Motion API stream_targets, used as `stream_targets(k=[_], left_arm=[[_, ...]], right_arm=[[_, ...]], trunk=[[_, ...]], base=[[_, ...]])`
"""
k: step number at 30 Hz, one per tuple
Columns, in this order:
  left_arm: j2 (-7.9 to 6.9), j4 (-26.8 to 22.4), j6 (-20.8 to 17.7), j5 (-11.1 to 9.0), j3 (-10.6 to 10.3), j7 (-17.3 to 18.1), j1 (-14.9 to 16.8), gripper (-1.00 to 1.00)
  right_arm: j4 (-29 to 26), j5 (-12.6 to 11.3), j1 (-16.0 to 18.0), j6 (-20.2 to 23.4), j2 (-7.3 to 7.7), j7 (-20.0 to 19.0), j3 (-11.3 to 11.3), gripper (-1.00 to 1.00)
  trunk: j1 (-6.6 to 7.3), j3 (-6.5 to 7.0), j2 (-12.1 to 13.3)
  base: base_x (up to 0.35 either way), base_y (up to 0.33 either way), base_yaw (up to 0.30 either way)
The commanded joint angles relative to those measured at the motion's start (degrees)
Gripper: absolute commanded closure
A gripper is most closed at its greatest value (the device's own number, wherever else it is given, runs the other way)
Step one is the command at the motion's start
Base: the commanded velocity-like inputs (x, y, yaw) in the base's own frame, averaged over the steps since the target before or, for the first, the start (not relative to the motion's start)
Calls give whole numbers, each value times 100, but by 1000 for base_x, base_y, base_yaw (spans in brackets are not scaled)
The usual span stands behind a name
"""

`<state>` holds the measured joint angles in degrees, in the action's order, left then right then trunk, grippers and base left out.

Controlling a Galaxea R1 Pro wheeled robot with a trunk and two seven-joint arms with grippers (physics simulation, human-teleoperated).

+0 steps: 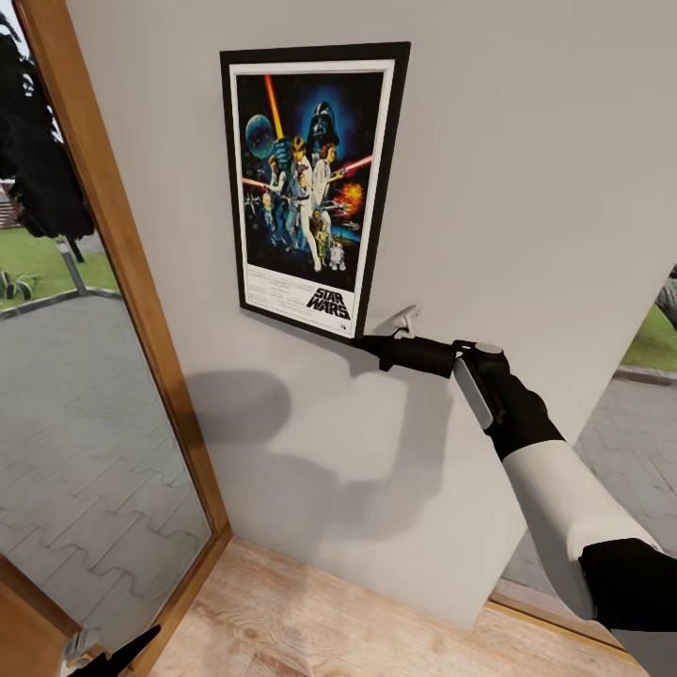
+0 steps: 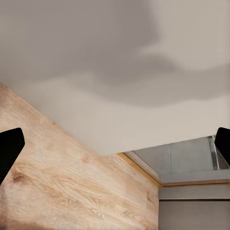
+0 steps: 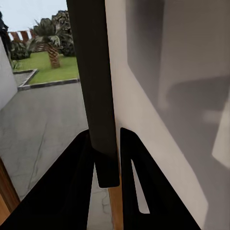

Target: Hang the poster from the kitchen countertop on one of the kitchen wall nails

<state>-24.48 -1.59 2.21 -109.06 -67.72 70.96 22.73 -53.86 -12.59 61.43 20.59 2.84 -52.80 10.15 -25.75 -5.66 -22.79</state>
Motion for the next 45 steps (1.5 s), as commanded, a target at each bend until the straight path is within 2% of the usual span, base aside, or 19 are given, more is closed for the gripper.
stream_targets(k=[1,45], left_arm=[[-6,-8,23,-44,-48,6,4,-100],[-12,-8,18,-46,-40,6,4,-100]], right_arm=[[-1,-68,5,59,6,-2,14,100],[-2,-68,2,54,6,-9,4,100]], trunk=[[-4,-13,-13],[-4,-13,-13]], base=[[0,0,0],[17,-4,0]])
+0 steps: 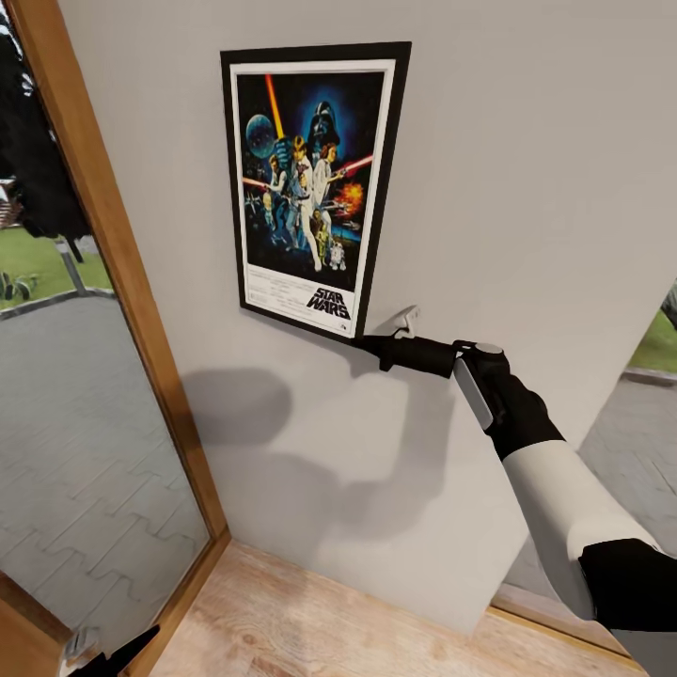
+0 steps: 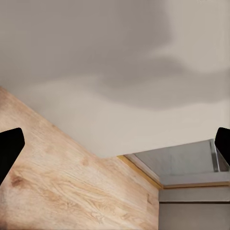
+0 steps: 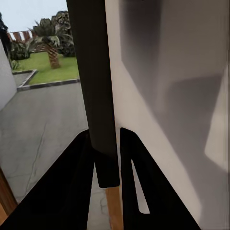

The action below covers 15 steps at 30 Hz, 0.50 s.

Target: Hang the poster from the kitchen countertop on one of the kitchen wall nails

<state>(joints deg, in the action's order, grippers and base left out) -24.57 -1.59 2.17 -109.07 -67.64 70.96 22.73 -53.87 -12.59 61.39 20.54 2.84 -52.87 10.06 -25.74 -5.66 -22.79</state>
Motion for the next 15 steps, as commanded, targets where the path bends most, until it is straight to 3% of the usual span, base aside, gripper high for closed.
stream_targets(k=[1,15], left_arm=[[-4,-8,23,-44,-48,6,4,-100],[-4,-8,22,-44,-48,6,4,-100]], right_arm=[[-1,-68,6,58,6,-3,13,100],[-1,-68,7,56,7,2,13,100]], trunk=[[-4,-13,-13],[-4,-13,-13]], base=[[38,-16,0],[13,-2,0]])
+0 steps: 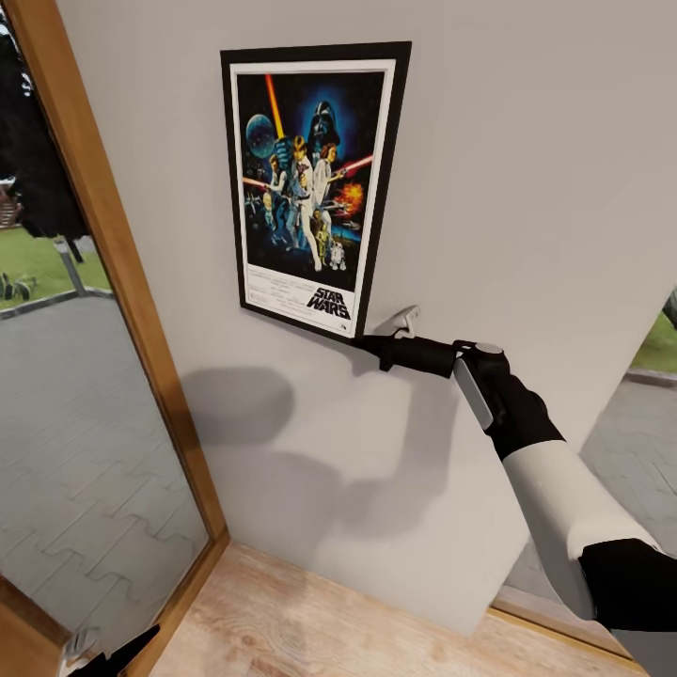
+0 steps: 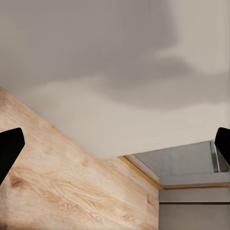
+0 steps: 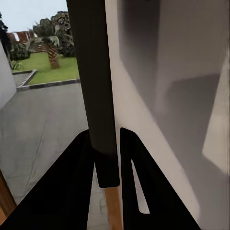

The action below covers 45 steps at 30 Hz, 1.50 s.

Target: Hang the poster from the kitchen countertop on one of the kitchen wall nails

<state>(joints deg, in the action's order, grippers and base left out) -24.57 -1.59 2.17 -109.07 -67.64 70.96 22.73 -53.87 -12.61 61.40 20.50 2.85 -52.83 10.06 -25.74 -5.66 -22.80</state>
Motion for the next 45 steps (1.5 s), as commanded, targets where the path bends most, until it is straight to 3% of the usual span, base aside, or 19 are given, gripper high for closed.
stream_targets(k=[1,45], left_arm=[[-4,-8,22,-44,-48,6,4,-100],[-4,-8,29,-44,-48,6,4,-100]], right_arm=[[-1,-66,6,59,6,-4,14,100],[5,-66,6,54,5,0,14,100]], trunk=[[-5,-13,-12],[-5,-13,-12]], base=[[106,-20,0],[20,-2,0]])
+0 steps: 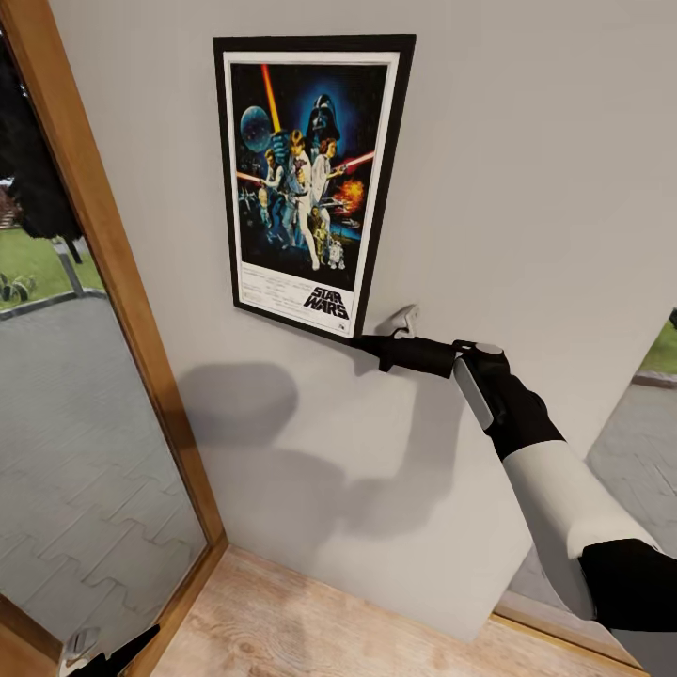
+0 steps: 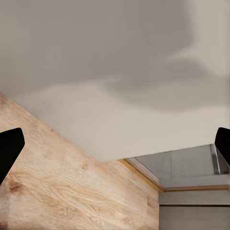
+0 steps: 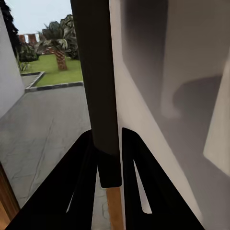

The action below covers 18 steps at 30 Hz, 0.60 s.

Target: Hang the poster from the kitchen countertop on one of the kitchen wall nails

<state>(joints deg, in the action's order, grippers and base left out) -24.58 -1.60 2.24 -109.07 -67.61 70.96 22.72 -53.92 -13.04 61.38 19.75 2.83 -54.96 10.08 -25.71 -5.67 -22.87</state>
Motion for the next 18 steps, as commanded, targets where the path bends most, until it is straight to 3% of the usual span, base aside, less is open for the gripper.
stream_targets(k=[1,18], left_arm=[[-3,-7,22,-44,-50,5,5,-100],[-11,-7,22,-44,-50,5,5,-100]], right_arm=[[9,-23,8,128,7,214,11,100],[13,-23,8,126,7,214,11,100]], trunk=[[-7,-12,-5],[-7,-12,-5]], base=[[0,0,0],[-8,7,0]])
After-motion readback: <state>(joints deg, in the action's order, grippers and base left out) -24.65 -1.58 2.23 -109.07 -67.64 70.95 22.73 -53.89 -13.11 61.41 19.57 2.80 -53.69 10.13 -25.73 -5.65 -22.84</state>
